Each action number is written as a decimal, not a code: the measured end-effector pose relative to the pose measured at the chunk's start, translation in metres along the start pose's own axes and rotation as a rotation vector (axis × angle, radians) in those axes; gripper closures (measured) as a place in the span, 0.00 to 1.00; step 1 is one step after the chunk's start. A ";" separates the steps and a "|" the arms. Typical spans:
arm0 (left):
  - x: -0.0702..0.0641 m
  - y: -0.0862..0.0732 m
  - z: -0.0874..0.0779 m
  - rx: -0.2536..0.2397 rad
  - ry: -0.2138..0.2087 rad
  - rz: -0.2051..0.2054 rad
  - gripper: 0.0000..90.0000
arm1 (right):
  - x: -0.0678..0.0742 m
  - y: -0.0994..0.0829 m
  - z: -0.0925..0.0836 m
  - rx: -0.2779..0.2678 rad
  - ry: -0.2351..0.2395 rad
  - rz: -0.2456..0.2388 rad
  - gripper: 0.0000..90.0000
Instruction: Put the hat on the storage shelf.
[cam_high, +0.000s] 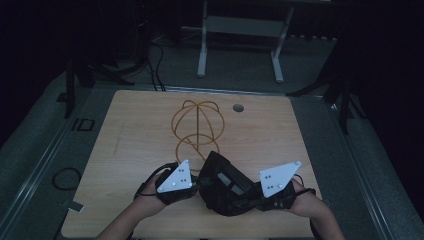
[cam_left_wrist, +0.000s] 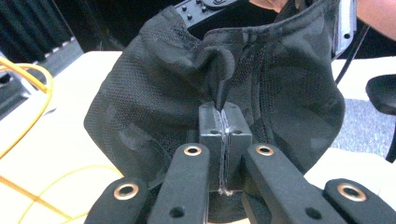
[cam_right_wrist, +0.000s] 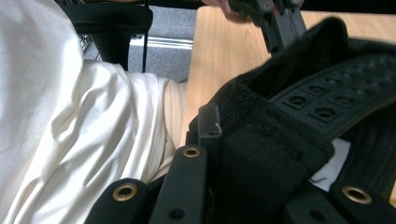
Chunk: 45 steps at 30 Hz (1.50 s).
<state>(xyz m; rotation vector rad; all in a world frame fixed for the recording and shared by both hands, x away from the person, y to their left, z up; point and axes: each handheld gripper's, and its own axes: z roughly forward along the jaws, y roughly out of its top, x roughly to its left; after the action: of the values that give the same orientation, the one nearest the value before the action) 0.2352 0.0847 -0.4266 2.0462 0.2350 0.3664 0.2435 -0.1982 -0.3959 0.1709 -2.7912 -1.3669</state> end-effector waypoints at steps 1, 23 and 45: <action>0.000 0.001 0.001 0.007 0.010 0.001 1.00 | -0.001 -0.002 0.000 0.002 0.000 0.006 0.97; 0.010 0.031 0.013 -0.034 0.100 -0.113 1.00 | -0.006 -0.031 -0.056 -0.141 -0.471 0.244 0.45; 0.010 0.073 0.047 -0.033 0.217 -0.194 1.00 | 0.075 -0.003 0.002 -0.336 -0.859 0.480 0.33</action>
<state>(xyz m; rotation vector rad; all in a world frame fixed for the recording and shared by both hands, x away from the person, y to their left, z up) 0.2618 0.0143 -0.3823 1.9317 0.5525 0.4680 0.1688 -0.2065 -0.4012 -1.2785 -2.7265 -2.0430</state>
